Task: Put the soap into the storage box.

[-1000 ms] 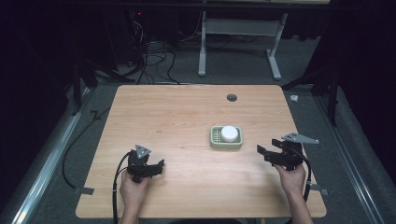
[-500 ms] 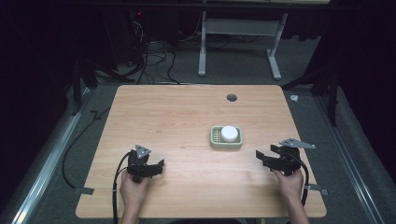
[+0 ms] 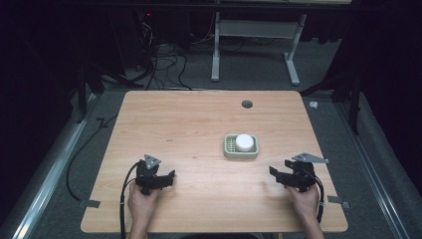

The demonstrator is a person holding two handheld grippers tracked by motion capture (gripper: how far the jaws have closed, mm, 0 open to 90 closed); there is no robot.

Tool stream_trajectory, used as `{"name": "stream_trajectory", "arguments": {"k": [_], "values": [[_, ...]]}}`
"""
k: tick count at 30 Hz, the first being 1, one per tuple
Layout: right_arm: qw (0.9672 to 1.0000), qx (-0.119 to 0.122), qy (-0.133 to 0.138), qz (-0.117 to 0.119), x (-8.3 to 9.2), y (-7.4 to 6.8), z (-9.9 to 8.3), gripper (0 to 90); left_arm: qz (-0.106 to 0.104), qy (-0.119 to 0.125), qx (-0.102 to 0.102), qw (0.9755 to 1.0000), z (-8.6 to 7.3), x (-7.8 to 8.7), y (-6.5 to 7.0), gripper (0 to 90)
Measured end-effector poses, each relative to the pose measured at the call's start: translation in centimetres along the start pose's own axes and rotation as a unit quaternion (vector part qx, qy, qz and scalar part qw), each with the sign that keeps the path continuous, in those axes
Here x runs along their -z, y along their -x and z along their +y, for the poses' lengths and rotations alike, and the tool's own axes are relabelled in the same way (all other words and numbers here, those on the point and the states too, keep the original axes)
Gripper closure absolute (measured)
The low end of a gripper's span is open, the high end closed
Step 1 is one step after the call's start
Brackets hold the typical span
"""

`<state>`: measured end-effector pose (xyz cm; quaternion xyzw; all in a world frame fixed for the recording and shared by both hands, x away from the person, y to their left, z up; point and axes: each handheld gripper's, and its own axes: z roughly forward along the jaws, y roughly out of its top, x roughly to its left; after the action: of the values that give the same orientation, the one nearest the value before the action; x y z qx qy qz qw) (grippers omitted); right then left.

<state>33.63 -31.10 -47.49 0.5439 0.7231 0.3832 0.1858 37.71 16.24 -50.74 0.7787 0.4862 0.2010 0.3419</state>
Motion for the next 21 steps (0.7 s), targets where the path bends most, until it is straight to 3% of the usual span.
{"name": "stream_trajectory", "arguments": {"k": [16, 21], "values": [[0.9997, 0.014, -0.019, -0.011, -1.1, -0.8, -1.2, 26.7, 0.0, 0.0, 0.0, 1.0, 0.0, 0.0, 0.0, 17.0], [0.999, 0.03, -0.027, -0.02, -1.4, -1.2, -1.6, 26.5, 0.0, 0.0, 0.0, 1.0, 0.0, 0.0, 0.0, 17.0]]}}
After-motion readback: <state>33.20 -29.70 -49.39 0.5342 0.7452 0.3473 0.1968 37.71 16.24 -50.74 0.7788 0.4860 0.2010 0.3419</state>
